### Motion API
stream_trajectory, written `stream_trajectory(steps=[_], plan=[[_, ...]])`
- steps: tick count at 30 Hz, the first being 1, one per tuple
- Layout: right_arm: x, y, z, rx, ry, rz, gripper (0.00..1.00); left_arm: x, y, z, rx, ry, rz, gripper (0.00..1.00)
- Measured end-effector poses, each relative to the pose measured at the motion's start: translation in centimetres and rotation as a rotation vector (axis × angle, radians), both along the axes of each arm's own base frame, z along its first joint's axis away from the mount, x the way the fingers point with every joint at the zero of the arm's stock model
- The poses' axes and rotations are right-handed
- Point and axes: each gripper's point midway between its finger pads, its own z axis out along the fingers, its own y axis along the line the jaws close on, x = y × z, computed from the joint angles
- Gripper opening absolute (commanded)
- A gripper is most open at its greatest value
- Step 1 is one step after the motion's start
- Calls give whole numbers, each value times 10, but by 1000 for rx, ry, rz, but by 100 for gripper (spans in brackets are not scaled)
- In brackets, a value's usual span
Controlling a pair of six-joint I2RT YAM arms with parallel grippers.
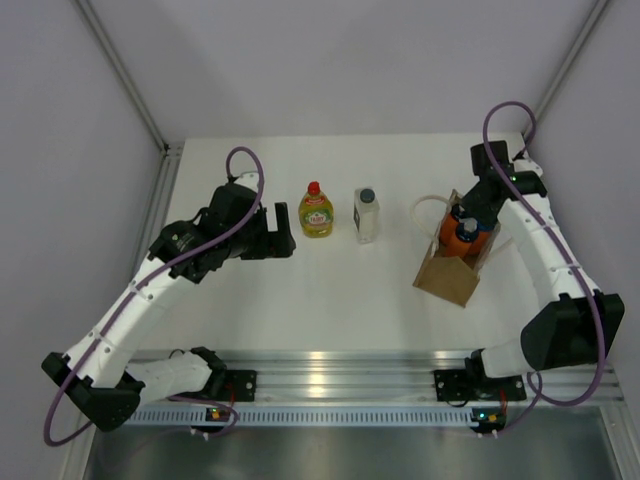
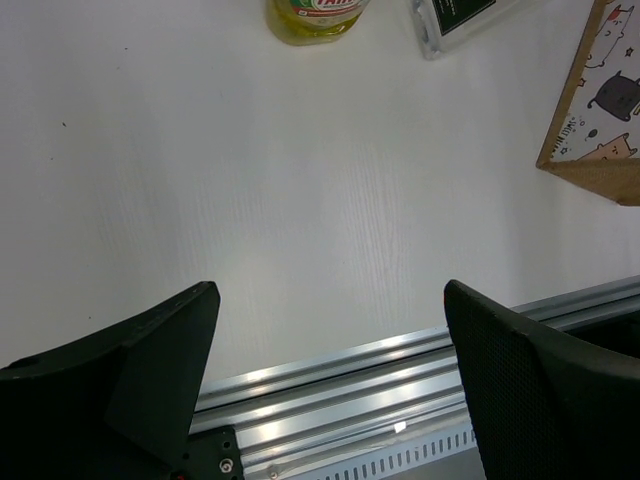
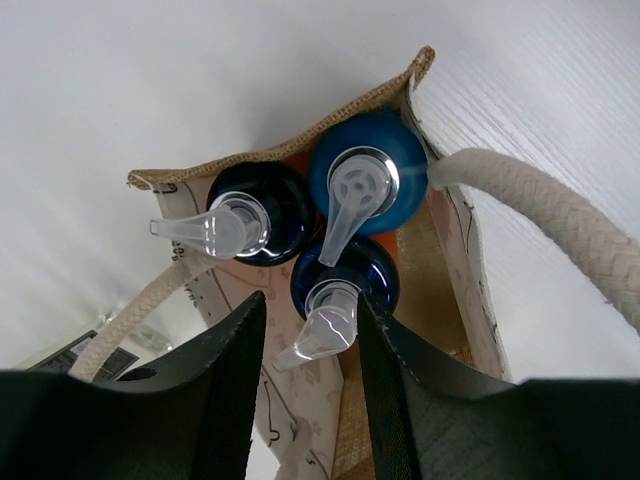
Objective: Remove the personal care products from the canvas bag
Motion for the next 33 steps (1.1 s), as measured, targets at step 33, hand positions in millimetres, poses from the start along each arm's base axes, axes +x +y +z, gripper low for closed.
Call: stream_trajectory(steps=[33], plan=[[-6, 5, -15, 25, 24, -36, 30, 1, 5, -4, 17, -4, 16, 98]])
